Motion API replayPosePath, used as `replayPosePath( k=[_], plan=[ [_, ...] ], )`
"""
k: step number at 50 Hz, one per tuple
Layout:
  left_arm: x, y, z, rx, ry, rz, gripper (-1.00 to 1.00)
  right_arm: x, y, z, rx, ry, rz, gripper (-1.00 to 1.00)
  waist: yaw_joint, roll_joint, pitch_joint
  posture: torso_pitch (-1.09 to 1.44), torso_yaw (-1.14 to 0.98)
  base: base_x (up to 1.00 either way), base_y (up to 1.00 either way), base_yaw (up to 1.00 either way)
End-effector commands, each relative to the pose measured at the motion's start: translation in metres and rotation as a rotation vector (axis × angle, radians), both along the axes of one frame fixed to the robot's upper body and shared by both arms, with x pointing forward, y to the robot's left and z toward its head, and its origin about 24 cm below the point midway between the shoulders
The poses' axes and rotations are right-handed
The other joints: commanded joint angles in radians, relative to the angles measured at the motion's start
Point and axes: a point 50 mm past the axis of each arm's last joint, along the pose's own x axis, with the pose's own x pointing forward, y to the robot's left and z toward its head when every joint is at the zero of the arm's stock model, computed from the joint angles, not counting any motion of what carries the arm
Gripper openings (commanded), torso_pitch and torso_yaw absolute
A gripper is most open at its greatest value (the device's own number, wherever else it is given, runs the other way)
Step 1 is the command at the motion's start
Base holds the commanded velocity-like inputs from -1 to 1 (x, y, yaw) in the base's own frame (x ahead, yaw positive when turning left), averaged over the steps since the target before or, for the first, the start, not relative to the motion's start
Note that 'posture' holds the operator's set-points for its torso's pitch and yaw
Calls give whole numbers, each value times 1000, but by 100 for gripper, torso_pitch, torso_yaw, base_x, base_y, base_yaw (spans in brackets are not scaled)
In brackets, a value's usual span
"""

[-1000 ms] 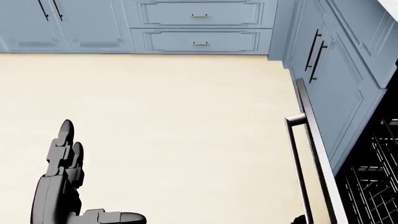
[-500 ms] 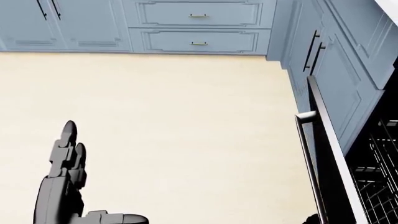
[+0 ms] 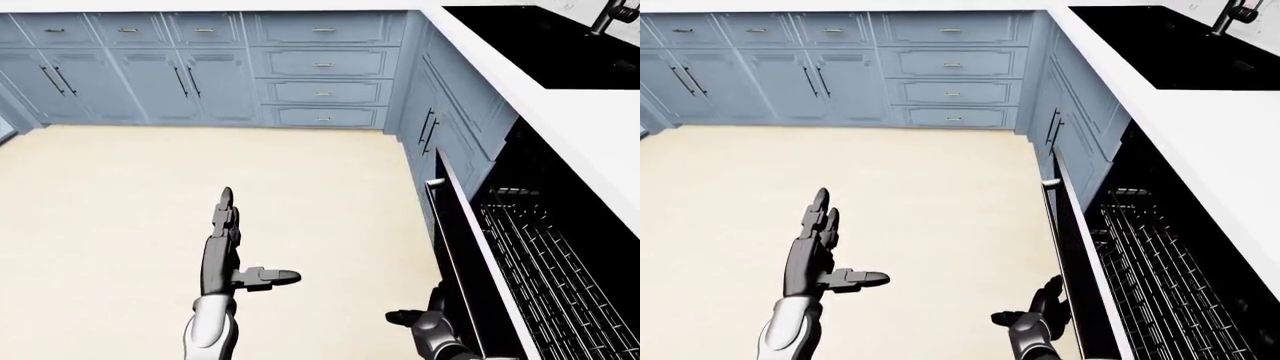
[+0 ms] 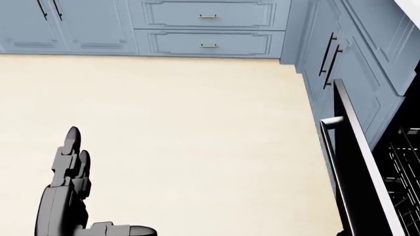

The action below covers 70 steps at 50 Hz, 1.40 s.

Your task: Close the dishwasher door

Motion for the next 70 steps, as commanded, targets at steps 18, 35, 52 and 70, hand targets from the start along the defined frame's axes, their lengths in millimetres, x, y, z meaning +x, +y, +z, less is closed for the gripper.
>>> replayPosePath(
  k=[18, 35, 52, 70],
  plan=[
    [2, 0, 18, 5, -92, -1, 100, -5, -34, 6, -84, -17, -130, 100, -14, -9, -11, 0, 0, 0, 0, 0],
    [1, 0, 19, 5, -94, -1, 100, -8, -44, 7, -98, -15, -143, 100, -15, -11, -7, 0, 0, 0, 0, 0],
    [1, -1, 19, 8, -95, -3, 100, -18, -63, 6, -121, -11, -171, 100, -15, -15, -5, 0, 0, 0, 0, 0],
    [1, -2, 19, 10, -97, -2, 100, -29, -81, 6, -131, -3, -203, 100, -17, -19, -1, 0, 0, 0, 0, 0]
  ],
)
